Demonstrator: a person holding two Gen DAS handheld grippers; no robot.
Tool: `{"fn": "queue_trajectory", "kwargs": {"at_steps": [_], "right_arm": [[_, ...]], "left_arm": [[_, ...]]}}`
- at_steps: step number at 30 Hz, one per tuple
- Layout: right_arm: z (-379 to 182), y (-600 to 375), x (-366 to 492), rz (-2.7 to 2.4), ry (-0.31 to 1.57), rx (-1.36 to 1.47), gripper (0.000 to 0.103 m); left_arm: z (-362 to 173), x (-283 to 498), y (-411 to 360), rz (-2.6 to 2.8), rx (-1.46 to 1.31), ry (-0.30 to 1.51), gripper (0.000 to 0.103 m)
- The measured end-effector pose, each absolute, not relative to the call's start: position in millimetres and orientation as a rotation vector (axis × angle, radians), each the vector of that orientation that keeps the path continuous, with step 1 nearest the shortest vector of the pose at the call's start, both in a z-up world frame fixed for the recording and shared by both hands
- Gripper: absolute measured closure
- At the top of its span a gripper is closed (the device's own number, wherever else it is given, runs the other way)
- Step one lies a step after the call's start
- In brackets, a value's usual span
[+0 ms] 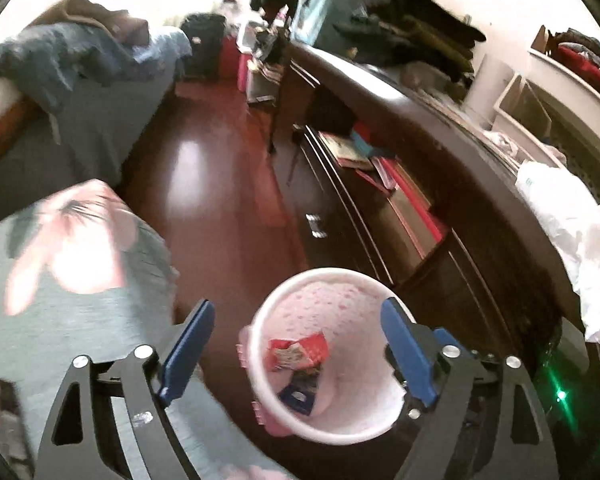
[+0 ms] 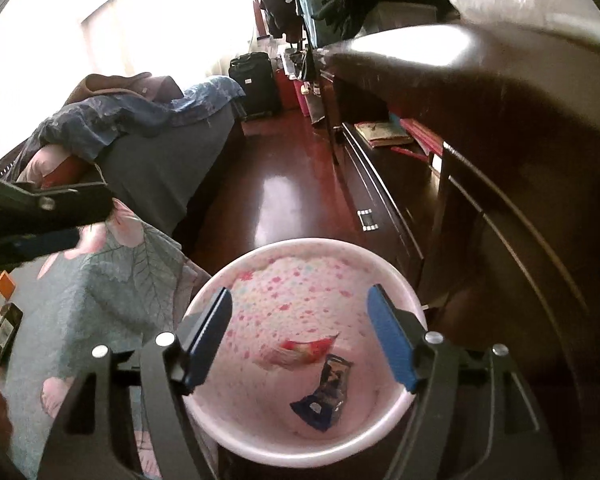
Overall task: Collect trash
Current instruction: 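Grasp the orange cube with left tool while right tool grasps cigarette pack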
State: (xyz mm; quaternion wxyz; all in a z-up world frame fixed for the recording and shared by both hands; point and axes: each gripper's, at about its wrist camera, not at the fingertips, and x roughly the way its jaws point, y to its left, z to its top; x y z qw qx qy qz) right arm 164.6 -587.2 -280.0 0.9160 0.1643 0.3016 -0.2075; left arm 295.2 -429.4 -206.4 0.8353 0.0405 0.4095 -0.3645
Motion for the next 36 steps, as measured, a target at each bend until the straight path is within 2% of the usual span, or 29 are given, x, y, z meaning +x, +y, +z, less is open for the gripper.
{"fn": "queue_trajectory", "kwargs": {"at_steps": [6,9,15,20,31,33,35,36], "right_arm": [[-247.1,-551.5,148.3,-0.436,0.595,0.273,0.008],[-228.9,-525.7,140.4,-0.401,0.586,0.256,0.003],[-197.2,-466.1,138.0,-0.251,0.574,0.254,0.003],[-181.3,-413.7,153.9,-0.104,0.577,0.237,0.003],[-185.9,-337.3,209.2,0.023,0.644,0.161,0.004],[-187.9,-331.7,217.7,0.028,0.650,0.151,0.004],[-189.3,-324.9,228.9,0.032,0.663,0.145,0.004],[-190.6,-322.6,232.5,0.032,0.673,0.143,0.004]], "left_arm": [[-175.0,275.9,-375.1,-0.644,0.132,0.747,0.004],[-165.3,271.7,-340.3,-0.554,0.152,0.708,0.004],[-157.7,296.6,-257.5,-0.371,0.116,0.714,0.004],[-167.2,346.4,-198.1,-0.247,0.124,0.760,0.004],[-232.2,459.7,-159.3,-0.240,0.173,0.997,0.004],[-238.2,462.6,-159.8,-0.254,0.164,1.015,0.009],[-245.0,466.6,-156.5,-0.280,0.135,1.042,0.035],[-246.2,467.6,-155.7,-0.271,0.140,1.044,0.040]]}}
